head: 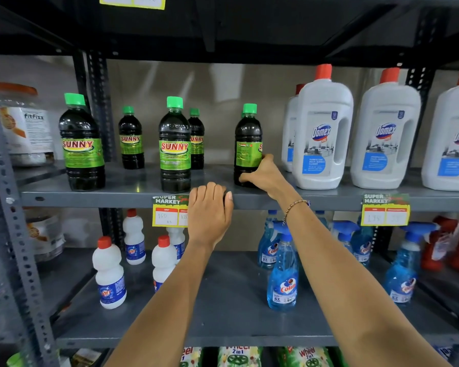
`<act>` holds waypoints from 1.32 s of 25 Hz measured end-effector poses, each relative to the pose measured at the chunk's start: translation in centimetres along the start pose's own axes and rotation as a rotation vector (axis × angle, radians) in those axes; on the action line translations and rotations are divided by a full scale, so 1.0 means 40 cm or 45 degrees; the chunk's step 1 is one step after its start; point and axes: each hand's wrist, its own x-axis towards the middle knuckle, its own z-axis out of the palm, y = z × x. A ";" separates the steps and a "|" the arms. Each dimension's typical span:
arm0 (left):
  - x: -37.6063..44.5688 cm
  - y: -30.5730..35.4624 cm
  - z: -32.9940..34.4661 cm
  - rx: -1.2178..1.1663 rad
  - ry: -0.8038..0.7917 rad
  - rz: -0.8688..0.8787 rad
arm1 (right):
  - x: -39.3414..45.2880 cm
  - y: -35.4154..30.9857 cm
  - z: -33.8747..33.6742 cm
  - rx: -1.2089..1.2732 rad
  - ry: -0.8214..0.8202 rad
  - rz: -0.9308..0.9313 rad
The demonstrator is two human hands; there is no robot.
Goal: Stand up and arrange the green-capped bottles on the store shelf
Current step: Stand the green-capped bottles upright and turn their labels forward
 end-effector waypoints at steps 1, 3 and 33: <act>-0.001 0.000 0.000 0.001 0.002 0.002 | 0.000 0.001 0.001 -0.016 0.020 -0.016; -0.002 0.001 0.001 0.005 0.014 0.008 | 0.000 -0.003 0.004 -0.058 0.012 -0.036; -0.003 -0.002 -0.001 -0.018 -0.010 0.028 | 0.005 0.007 -0.007 0.078 -0.151 0.013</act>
